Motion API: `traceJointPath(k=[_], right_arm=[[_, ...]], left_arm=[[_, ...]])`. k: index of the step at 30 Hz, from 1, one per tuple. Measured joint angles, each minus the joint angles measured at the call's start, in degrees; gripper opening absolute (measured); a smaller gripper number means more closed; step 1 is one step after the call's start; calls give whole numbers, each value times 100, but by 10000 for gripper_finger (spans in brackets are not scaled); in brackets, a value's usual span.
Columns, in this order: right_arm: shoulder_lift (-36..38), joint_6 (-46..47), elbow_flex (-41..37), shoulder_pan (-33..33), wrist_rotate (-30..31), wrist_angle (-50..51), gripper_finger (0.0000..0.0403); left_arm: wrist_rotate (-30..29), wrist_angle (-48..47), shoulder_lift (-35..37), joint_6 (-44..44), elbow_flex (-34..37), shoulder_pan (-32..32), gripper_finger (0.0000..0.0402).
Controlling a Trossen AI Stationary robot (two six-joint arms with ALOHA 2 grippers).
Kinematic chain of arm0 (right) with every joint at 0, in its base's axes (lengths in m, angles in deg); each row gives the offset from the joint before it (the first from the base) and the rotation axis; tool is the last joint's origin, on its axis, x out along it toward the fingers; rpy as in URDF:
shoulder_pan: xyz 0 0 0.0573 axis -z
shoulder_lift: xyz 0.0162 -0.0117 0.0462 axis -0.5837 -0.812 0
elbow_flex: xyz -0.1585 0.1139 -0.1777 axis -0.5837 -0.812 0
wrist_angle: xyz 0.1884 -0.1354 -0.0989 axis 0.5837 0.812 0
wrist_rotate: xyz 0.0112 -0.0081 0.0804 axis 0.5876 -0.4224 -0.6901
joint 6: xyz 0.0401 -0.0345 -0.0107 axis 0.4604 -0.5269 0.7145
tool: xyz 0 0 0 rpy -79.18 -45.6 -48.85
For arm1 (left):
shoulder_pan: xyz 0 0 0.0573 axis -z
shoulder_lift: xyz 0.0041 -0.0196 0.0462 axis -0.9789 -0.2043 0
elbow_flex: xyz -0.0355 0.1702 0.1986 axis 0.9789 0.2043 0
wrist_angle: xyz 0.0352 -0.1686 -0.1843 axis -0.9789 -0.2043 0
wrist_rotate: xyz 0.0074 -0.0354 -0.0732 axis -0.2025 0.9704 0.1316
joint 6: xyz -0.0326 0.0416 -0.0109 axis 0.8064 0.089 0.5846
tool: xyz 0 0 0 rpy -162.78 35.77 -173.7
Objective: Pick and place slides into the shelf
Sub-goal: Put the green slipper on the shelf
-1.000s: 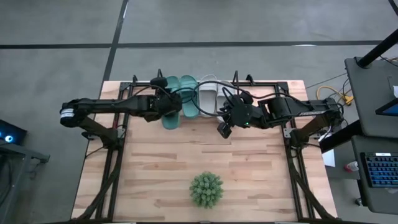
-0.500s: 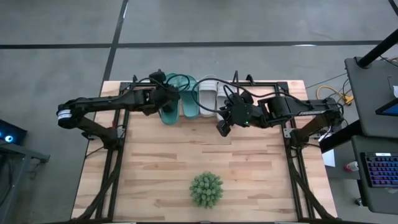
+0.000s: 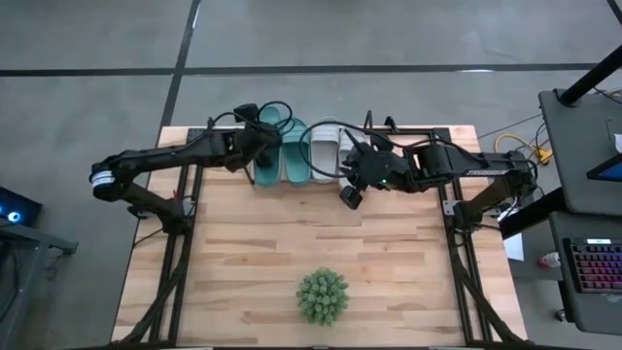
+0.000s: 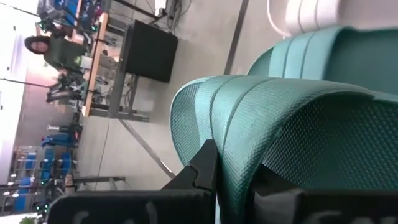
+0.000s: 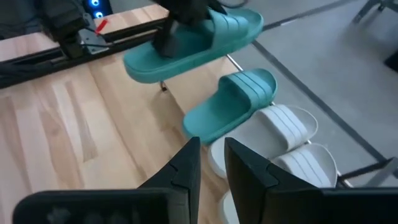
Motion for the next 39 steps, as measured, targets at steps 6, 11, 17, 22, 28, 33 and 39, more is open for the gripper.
traceJointPath(k=[6,11,17,22,28,33,39], right_arm=[[2,-203,0,85,-2,-349,63],[2,-107,0,184,-2,-847,63],[2,-137,0,246,-1,-1031,63],[2,-84,0,262,1,-1026,63],[-20,-44,0,262,1,-1019,63],[-26,-43,0,262,3,-1015,63],[-26,-47,0,280,4,-1015,63]], left_arm=[[361,0,-267,-44,2,-264,0],[492,150,-528,-59,4,-435,0],[668,311,-701,-171,7,-634,0],[769,331,-699,-173,7,-802,0],[909,323,-659,-201,7,-1027,0],[1084,361,-653,-347,36,-1100,0],[1087,455,-591,-702,233,-1144,0]])
